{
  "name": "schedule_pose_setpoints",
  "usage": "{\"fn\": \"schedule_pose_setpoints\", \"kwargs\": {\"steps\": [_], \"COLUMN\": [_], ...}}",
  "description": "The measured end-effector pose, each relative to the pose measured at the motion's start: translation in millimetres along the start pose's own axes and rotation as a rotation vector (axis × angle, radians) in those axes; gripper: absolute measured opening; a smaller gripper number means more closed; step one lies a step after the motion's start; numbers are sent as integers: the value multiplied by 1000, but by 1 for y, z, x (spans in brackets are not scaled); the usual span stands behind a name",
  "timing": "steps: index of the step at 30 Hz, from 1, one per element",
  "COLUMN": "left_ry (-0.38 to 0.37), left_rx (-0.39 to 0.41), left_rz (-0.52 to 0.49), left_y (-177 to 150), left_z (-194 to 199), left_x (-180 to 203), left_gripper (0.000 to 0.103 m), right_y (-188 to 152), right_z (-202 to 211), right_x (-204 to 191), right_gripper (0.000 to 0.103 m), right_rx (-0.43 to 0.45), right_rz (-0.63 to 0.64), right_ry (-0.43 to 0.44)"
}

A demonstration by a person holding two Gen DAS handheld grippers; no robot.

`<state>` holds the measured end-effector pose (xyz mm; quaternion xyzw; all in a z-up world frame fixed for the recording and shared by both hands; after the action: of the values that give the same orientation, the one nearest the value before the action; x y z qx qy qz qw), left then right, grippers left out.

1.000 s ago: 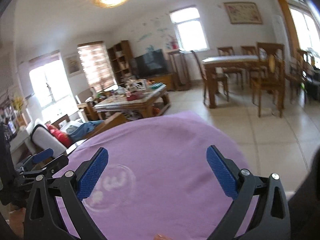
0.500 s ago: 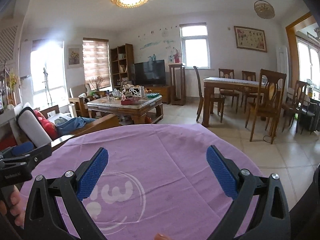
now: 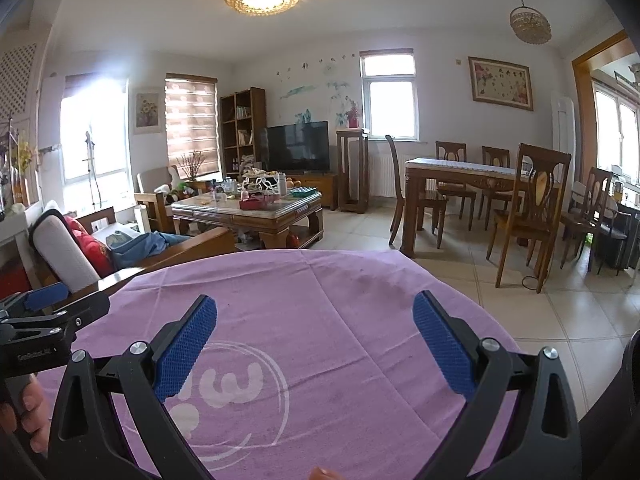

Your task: Collect trash

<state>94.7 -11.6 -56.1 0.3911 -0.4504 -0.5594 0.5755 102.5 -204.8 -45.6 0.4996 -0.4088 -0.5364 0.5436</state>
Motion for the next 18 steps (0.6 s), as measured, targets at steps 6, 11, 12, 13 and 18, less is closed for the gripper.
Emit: {"fn": "schedule_pose_setpoints", "kwargs": {"steps": [6,11,12,13,18], "left_ry": [3,6,7,6,20], "left_rx": [-4,1,2,4,12], "left_rz": [0,0,1,2,-4], "left_y": [-1,-1,-1,-2,-1], "left_z": [-1,-1,-1,-1,0], "left_x": [2,2,2,-1,-2], "left_gripper": [98,98,98,98,98], "right_y": [1,0,0,1,3], "right_z": [0,0,0,1,0], "right_x": [0,1,1,1,1], "right_gripper": [98,98,98,98,98], "right_rx": [3,3,3,3,5], "right_rz": [1,0,0,-2,0], "right_ry": [0,1,1,0,0]}}
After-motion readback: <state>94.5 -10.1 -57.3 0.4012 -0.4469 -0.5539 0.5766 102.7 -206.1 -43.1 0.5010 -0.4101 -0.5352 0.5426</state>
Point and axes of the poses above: each gripper's, at about its wrist camera, not at the fingertips, and z roughly against the way its jaws point, x to its right, y to its top, the point moved 9 cm from there along -z, roughly the way its jaws point, and after that the axes turned 11 degrees about x, right-handed, at the moved point
